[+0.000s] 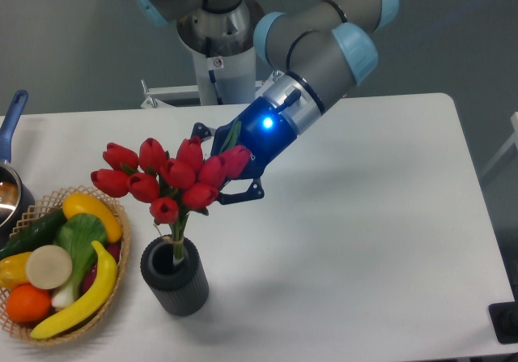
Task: Pick up the flowers from the vase
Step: 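Lift the gripped tulips straight up out of the black vase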
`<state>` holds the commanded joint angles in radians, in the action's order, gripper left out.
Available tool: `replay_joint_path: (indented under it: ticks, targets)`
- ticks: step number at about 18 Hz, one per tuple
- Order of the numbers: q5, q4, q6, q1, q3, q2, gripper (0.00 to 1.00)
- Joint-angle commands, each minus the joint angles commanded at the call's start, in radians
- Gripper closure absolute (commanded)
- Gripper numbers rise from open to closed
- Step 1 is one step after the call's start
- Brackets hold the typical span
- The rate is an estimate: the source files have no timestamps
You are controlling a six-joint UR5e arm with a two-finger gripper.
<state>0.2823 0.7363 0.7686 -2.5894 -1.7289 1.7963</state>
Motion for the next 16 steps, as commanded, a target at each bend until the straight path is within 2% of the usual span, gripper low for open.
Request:
replay_joint_path:
  ticks: [8, 12, 16]
  targets:
    - [-0.017, 0.000, -0.114, -0.023, 0.101, 0.008, 1.00]
    - [-0.022, 0.000, -0.108, -0.047, 0.115, 0.009, 1.00]
    - [0.014, -0.003, -0.043, -0.095, 0.160, 0.012, 1.00]
